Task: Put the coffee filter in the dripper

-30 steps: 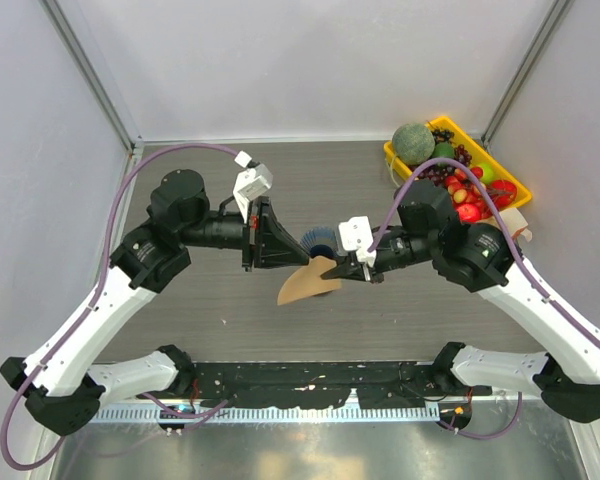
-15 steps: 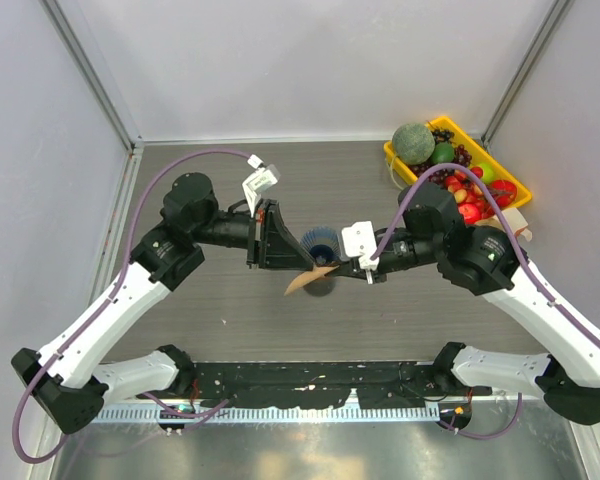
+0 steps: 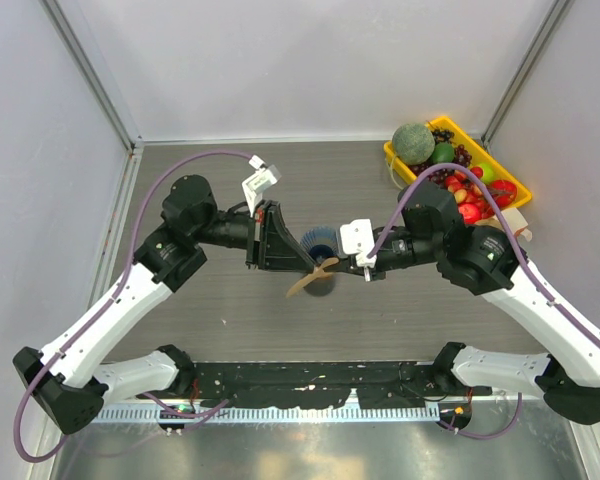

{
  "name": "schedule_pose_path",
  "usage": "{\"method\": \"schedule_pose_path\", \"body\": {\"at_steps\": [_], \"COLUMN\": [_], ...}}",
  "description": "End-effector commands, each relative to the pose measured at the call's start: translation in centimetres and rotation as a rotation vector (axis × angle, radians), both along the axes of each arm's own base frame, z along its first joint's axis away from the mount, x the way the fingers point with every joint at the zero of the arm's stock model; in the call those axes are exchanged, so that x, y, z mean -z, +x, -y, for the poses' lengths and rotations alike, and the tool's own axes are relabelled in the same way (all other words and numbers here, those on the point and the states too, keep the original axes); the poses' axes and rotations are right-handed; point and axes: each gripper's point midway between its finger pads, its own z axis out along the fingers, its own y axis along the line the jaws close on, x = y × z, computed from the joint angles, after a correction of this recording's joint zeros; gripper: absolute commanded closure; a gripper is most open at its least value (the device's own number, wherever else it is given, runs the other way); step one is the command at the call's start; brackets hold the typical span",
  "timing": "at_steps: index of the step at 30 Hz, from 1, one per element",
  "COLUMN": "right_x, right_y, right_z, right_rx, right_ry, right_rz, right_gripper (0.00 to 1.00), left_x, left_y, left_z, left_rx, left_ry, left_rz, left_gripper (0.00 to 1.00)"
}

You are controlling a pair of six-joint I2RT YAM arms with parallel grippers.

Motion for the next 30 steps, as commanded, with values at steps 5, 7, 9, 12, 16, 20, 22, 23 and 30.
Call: {"method": "schedule_pose_path", "body": {"at_steps": [5,7,9,12,16,20,22,23,30], "right_x": [-2.3,-2.3,-2.0,-1.8,-1.5,-1.4,-1.2,-1.1,-0.9], "right_y": [0.3,0.3,0.3,0.2,0.1,0.1,0.4,0.4,0.4], "right_z": [-0.7,-0.7,-0.6,-0.5,-0.3,-0.2,-0.1,-0.1,-0.1], "right_rx": [-0.003,-0.005,-0.003,-0.004,0.003,0.01,0.019,0.024,0.026], "right_ry": [0.058,0.059,0.052,0.046,0.04,0.037,0.03,0.029,0.026], "right_rz": [0.041,0.042,0.041,0.04,0.038,0.036,0.041,0.041,0.032], "right_gripper": [0.95,0.95,0.95,0.95,0.95,0.95,0.95,0.95,0.95], "left_x": [-0.3,-0.2,-0.4,-0.5,-1.0,-1.2,-1.2,-1.1,-1.2], "left_y": [-0.7,-0.8,-0.9,-0.9,-0.7,-0.8,-0.9,-0.9,-1.1], "left_z": [-0.3,-0.3,-0.4,-0.4,-0.7,-0.9,-0.9,-1.0,-1.2], "left_rx": [0.029,0.031,0.037,0.035,0.021,0.015,0.016,0.014,0.013], "left_ry": [-0.032,-0.035,-0.045,-0.05,-0.056,-0.052,-0.051,-0.049,-0.057], "left_rz": [-0.002,-0.002,0.002,0.006,0.025,0.043,0.047,0.049,0.075], "left_gripper": [1.0,1.0,1.0,1.0,0.91,0.85,0.84,0.83,0.83]}}
